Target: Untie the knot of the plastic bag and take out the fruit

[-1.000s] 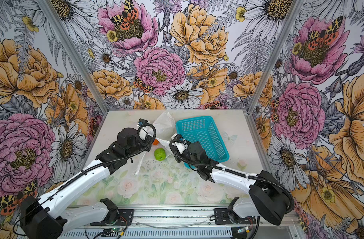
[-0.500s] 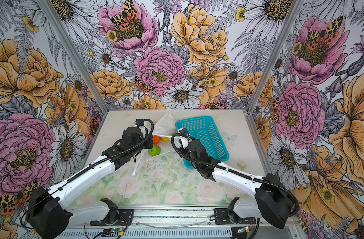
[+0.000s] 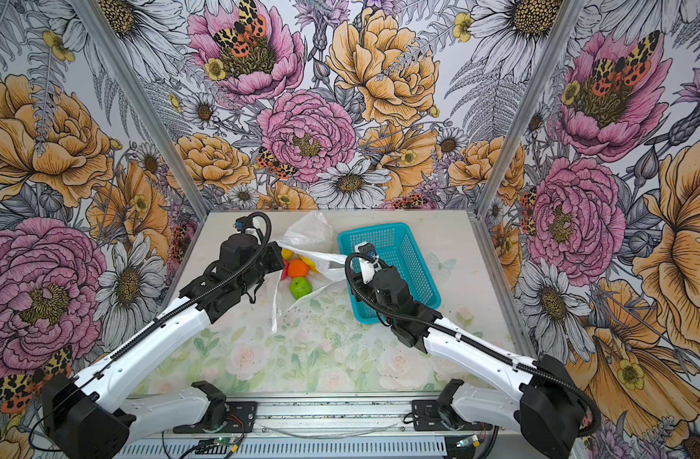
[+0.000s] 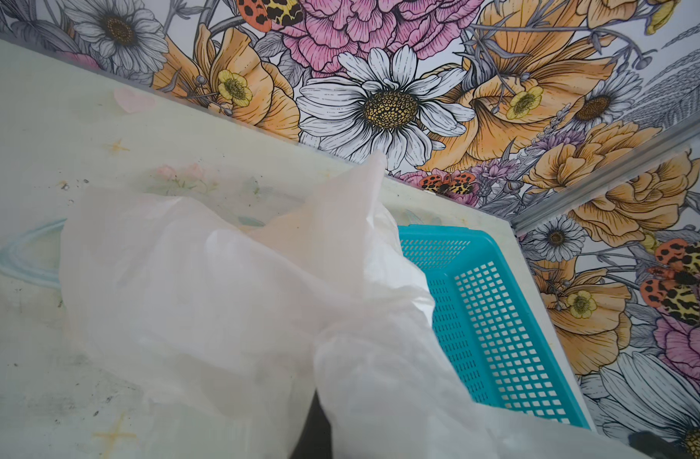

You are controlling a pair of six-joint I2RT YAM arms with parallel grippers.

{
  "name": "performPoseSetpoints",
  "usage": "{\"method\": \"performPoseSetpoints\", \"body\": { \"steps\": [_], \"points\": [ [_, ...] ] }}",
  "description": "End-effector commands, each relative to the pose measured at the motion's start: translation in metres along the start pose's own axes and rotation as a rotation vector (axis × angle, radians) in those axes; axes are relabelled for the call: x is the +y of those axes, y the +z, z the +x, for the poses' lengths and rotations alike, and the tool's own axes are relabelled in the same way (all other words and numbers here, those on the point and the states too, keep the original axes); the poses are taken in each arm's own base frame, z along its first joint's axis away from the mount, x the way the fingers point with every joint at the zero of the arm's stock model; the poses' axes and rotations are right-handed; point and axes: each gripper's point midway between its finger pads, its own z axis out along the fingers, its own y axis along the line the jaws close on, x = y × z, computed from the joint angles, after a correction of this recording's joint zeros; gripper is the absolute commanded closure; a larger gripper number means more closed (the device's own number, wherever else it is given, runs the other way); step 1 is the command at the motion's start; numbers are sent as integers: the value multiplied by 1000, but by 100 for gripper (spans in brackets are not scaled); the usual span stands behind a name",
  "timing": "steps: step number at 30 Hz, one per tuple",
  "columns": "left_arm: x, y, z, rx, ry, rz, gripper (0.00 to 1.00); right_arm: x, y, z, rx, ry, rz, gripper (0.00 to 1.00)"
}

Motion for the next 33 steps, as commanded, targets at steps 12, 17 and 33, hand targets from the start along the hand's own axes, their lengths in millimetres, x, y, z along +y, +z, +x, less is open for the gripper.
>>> {"method": "performPoseSetpoints", "body": {
  "steps": [12, 17, 33],
  "points": [
    [27, 3, 17, -16, -138, -91, 100, 146, -41, 19, -69, -137, -460, 49],
    [40, 13, 30, 40, -169, -105, 100, 160, 6, 63, 7, -156, -396, 50],
    [20, 15, 30, 25, -47, -96, 100, 129, 104, 129, 170, -122, -195, 41]
  ]
}}
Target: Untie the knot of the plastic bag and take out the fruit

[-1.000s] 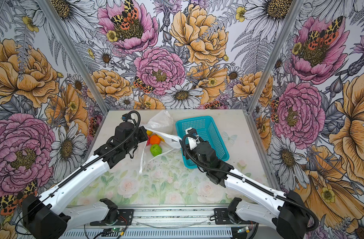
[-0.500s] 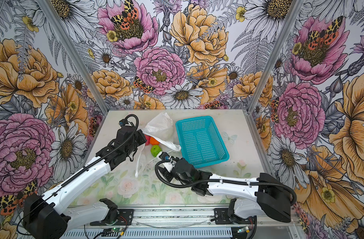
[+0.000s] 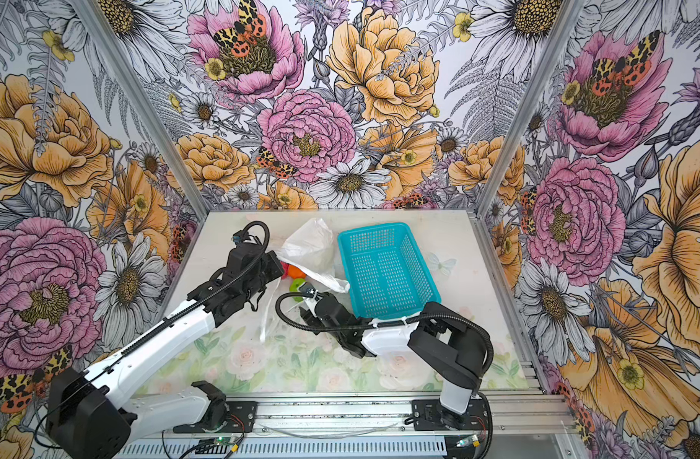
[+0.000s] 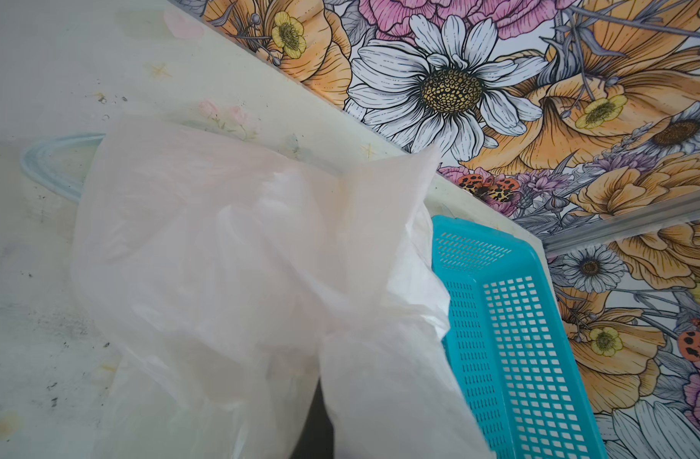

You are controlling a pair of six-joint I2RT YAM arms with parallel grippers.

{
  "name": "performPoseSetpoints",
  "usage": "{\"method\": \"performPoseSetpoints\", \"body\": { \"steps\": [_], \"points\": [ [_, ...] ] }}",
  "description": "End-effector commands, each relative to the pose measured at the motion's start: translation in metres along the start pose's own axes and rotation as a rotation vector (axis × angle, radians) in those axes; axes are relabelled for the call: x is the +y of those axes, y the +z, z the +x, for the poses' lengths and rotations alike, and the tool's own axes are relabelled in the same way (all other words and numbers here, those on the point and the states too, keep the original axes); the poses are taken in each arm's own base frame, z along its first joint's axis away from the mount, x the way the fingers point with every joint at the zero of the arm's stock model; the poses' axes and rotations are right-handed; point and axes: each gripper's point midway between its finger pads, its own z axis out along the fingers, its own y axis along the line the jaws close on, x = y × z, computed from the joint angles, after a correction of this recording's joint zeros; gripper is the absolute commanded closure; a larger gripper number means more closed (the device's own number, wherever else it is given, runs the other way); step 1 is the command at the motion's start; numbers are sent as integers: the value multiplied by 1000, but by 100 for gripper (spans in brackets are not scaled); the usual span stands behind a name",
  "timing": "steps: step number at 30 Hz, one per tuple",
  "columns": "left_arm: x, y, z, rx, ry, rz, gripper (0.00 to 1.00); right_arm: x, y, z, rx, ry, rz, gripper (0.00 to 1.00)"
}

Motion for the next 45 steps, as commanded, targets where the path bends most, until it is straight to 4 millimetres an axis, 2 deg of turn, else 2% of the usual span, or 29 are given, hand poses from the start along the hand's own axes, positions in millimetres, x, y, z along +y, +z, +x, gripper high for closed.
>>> {"method": "performPoseSetpoints", "body": {
  "steps": [1, 8, 13, 18, 22, 26, 28, 30, 33, 35, 38, 43, 45],
  "points": [
    [-15, -1, -7, -37, 74, 3, 100, -7, 13, -8, -19, 24, 41, 41],
    [-31, 7, -5, -52, 153, -15, 100, -20, 31, -1, 10, 27, 81, 36],
    [-29, 5, -7, -79, 156, -41, 100, -26, 41, 8, 42, 45, 91, 30],
    [-37, -1, -3, -68, 177, -4, 100, -22, 49, 3, 45, 48, 75, 18],
    [-37, -11, -8, -98, 176, 0, 100, -23, 67, -2, 43, 48, 94, 11],
    [-30, -21, -13, -130, 167, 1, 100, -26, 91, 1, 70, 47, 120, 11],
    [-27, -24, -15, -138, 166, 1, 100, -25, 99, 4, 85, 48, 120, 13],
    [-24, -27, -15, -138, 167, 3, 100, -25, 103, 5, 93, 55, 122, 19],
    [-9, -32, -15, -131, 196, -47, 100, -21, 98, 1, 89, 63, 99, 40],
    [13, -39, -16, -114, 237, -142, 100, -18, 91, -7, 72, 69, 78, 51],
    [51, -59, -22, -117, 254, -312, 100, -9, 76, -22, 32, 66, 35, 59],
    [82, -85, -23, -221, 329, -390, 100, 16, 50, -43, -30, -1, -25, 64],
    [98, -87, -20, -244, 347, -414, 100, 25, 40, -47, -53, -4, -52, 65]
  ]
}}
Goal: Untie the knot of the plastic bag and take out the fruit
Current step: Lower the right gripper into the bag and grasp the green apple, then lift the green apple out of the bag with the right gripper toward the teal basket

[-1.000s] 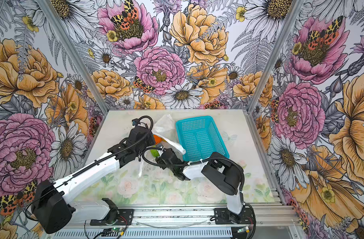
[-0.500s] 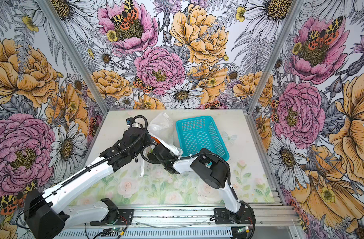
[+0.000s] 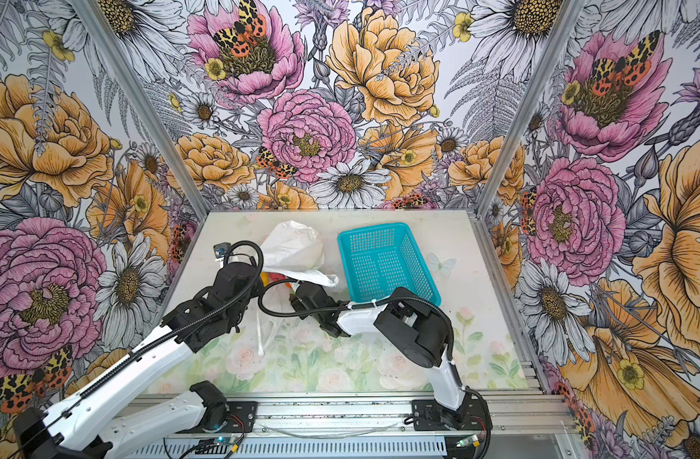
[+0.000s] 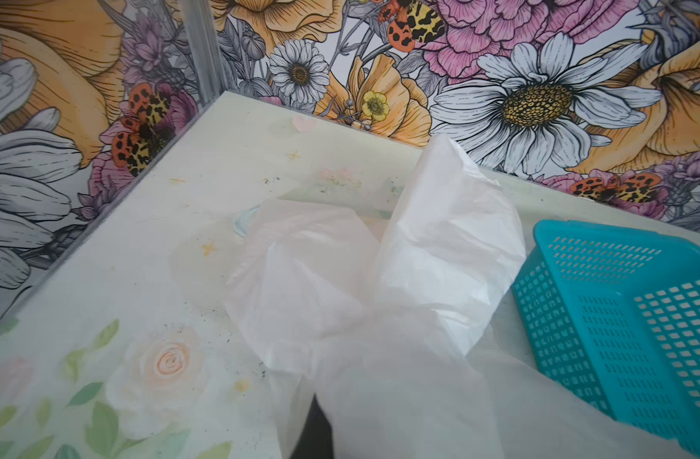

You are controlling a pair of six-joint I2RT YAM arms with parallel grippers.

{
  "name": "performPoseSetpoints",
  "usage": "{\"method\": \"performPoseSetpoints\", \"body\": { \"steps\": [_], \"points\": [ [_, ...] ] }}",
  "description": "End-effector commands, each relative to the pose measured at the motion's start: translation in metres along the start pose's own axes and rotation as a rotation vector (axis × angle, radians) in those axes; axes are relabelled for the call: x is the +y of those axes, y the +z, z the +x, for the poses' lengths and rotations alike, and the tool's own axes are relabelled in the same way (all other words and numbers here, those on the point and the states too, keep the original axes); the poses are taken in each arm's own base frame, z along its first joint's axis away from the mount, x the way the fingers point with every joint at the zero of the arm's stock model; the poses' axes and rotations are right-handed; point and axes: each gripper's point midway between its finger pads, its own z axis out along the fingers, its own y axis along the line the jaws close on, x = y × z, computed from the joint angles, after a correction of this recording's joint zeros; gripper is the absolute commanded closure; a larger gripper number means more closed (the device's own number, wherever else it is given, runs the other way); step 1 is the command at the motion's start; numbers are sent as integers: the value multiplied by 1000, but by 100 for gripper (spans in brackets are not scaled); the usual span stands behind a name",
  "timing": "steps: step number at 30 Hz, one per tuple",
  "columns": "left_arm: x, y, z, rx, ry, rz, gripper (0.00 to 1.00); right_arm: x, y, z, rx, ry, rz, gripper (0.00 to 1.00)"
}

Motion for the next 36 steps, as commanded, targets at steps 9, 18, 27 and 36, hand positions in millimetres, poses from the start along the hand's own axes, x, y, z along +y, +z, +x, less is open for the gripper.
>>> {"method": "performPoseSetpoints", "body": {
  "steps": [9, 18, 27, 36],
  "points": [
    [17, 28, 46, 41, 18, 107, 100, 67, -57, -47, -214, -103, -260, 69],
    [-11, -7, -3, 69, -203, 248, 100, 80, -97, -77, -325, -105, -363, 72],
    [-41, 0, -27, 9, -246, 383, 100, 75, -161, -97, -447, -111, -432, 76],
    [-61, 0, -2, -19, -68, 405, 100, 60, -219, -110, -562, -147, -434, 82]
  ]
}}
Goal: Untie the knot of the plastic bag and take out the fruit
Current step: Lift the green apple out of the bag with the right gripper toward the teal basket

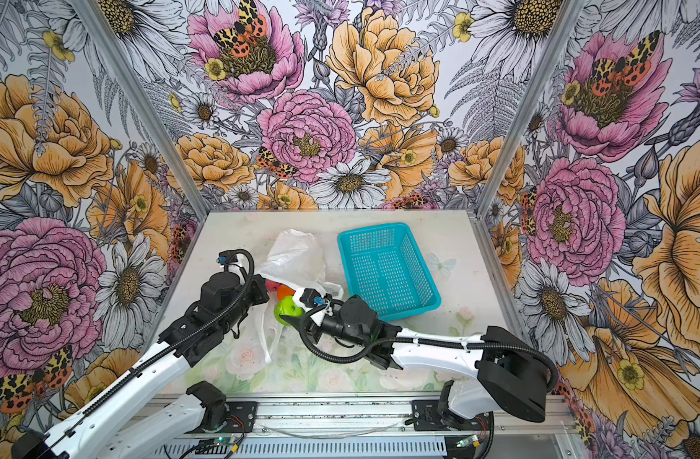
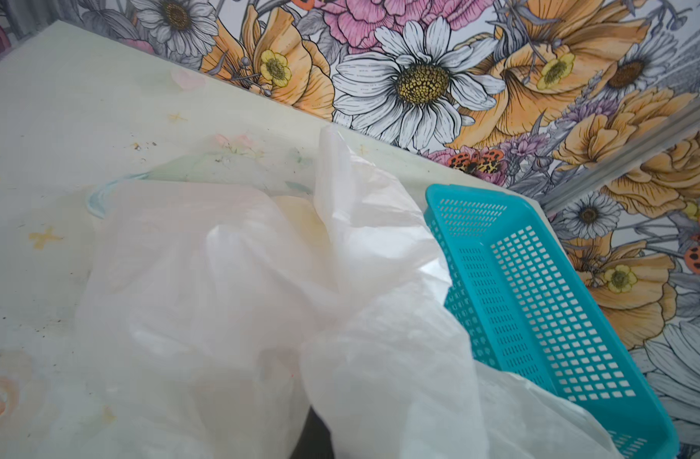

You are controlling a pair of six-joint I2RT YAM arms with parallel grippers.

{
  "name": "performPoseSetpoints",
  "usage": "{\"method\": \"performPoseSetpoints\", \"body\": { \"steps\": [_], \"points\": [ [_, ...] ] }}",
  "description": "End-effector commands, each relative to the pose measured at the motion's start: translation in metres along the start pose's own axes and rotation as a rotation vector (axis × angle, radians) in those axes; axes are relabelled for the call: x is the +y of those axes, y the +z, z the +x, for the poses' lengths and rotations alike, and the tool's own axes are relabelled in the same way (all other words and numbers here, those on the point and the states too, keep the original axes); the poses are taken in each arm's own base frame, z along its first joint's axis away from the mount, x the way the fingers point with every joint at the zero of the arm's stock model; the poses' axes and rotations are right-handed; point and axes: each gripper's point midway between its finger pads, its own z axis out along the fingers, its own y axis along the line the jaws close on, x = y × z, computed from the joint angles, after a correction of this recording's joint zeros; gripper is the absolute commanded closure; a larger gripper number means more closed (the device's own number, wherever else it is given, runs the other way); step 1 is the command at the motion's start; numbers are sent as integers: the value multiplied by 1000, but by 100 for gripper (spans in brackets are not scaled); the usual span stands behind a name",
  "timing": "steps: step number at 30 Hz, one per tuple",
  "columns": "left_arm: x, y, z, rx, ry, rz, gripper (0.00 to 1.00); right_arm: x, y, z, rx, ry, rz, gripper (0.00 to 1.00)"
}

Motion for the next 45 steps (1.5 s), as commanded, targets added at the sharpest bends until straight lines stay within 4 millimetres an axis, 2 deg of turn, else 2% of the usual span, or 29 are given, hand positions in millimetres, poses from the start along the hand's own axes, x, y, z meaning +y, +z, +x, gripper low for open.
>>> {"method": "performPoseSetpoints", "body": {
  "steps": [1, 3, 6, 10, 13, 15, 19, 22, 24, 31, 34, 40, 43, 45],
  "points": [
    [-15, -3, -25, -88, 43, 31, 100, -5, -21, -27, -66, -44, 44, 83],
    [-17, 0, -22, -75, 43, 37, 100, -27, -40, -36, -67, -38, 165, 85],
    [-16, 3, -19, -70, 43, 31, 100, -64, -80, -45, -102, -17, 349, 85],
    [-18, 4, -18, -63, 44, 38, 100, -117, -133, -30, -151, 70, 573, 85],
    [-16, 2, -20, -71, 43, 29, 100, -156, -159, -17, -157, 125, 730, 86],
    [-14, 1, -21, -81, 38, 22, 100, -180, -165, -4, -120, 168, 808, 86],
    [-14, -2, -22, -88, 28, 25, 100, -227, -154, 41, 51, 285, 891, 86],
    [-11, -1, -22, -92, 34, 12, 100, -255, -140, 76, 187, 349, 921, 89],
    [-11, 0, -21, -91, 38, 8, 100, -268, -134, 92, 242, 354, 963, 90],
    [-4, 5, -20, -100, 97, -41, 100, -313, -114, 116, 307, 342, 1073, 90],
    [-2, 5, -20, -115, 106, -42, 100, -325, -103, 135, 351, 341, 1070, 89],
    [-5, -1, -24, -140, 116, -20, 100, -333, -91, 164, 408, 404, 1002, 86],
    [-5, -1, -23, -149, 116, -5, 100, -338, -86, 175, 447, 435, 975, 85],
    [-7, -1, -22, -144, 113, 3, 100, -342, -82, 181, 473, 439, 968, 81]
  ]
}}
